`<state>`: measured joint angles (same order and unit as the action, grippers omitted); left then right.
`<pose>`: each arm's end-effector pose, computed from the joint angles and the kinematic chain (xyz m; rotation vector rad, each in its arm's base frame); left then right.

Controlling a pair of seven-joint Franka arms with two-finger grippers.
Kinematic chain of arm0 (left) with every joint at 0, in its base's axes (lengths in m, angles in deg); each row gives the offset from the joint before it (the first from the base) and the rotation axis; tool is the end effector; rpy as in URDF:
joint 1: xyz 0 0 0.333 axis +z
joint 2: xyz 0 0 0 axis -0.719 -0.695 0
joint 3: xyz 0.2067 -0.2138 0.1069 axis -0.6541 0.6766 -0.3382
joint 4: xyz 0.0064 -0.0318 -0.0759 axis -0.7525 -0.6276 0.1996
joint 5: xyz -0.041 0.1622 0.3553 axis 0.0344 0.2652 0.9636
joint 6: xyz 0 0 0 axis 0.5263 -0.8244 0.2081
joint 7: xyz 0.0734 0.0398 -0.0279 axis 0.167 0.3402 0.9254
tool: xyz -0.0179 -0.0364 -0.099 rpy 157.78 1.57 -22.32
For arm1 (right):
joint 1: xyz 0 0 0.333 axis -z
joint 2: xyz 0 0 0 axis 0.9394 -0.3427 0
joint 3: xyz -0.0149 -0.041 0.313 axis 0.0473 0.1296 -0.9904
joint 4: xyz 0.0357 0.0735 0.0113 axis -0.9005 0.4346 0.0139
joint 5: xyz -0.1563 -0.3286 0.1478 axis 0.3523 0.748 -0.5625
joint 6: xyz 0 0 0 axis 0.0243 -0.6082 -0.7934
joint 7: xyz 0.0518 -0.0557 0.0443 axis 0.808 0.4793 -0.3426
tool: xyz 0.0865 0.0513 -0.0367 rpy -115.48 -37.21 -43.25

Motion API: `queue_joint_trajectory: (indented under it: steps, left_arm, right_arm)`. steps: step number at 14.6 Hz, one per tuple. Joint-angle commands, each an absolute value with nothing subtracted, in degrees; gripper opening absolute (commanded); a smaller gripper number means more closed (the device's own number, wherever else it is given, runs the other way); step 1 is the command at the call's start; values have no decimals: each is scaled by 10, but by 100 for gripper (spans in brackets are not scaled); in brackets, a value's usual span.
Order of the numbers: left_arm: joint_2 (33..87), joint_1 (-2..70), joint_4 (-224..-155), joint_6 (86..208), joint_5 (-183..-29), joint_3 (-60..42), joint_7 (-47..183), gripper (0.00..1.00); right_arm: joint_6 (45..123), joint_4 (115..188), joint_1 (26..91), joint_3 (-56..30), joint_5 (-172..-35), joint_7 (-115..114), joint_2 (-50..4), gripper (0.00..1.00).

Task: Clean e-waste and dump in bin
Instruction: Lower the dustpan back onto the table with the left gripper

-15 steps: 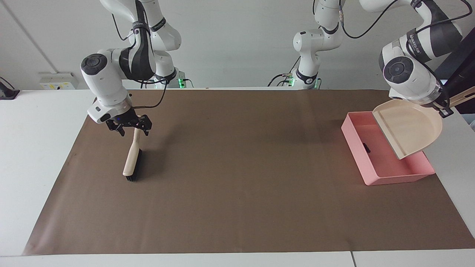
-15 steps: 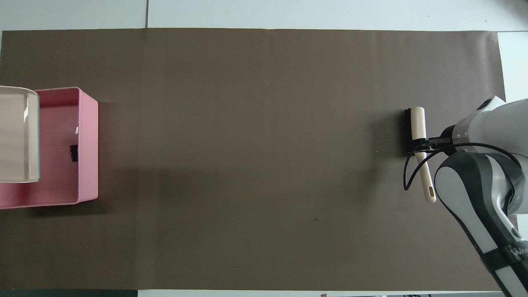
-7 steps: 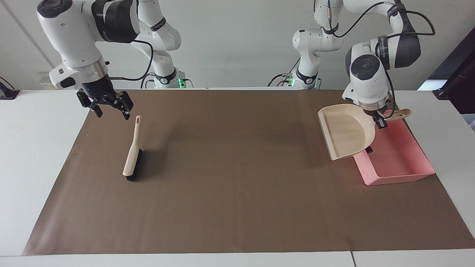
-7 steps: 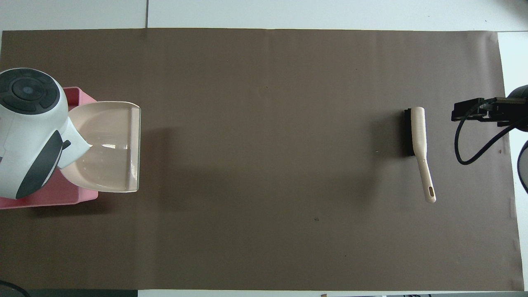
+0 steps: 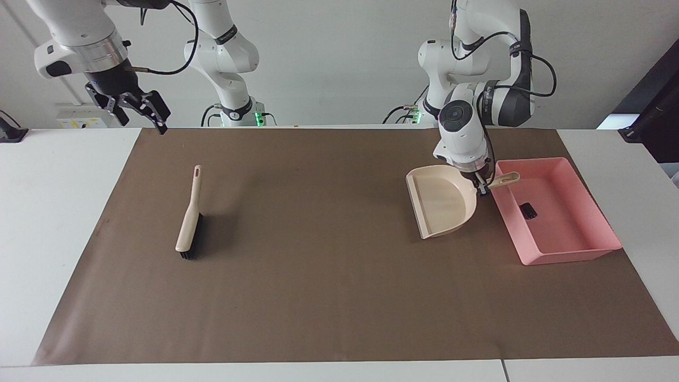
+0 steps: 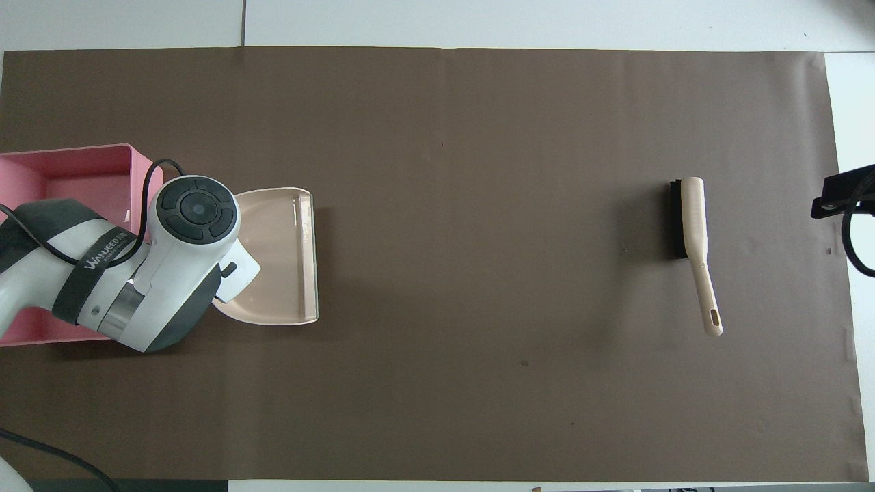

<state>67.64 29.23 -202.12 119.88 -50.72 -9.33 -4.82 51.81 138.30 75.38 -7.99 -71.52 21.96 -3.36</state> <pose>0.5066 -0.1444 0.3787 -1.9124 1.9555 0.5131 0.5198 -0.0307 0.6564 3.0801 -0.4762 -0.0168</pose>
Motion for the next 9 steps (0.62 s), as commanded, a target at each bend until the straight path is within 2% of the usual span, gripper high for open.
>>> queue_joint_trajectory:
  steps: [1,9]
  left_arm:
    - [675,289,-2031,1235,-514,-101,-45,0]
    - [633,277,-2045,1295,-514,-101,-54,0]
  right_arm:
    - [523,1395,758,-84,-710,232,-29,99]
    - [541,1402,778,-81,-716,166,-28,99]
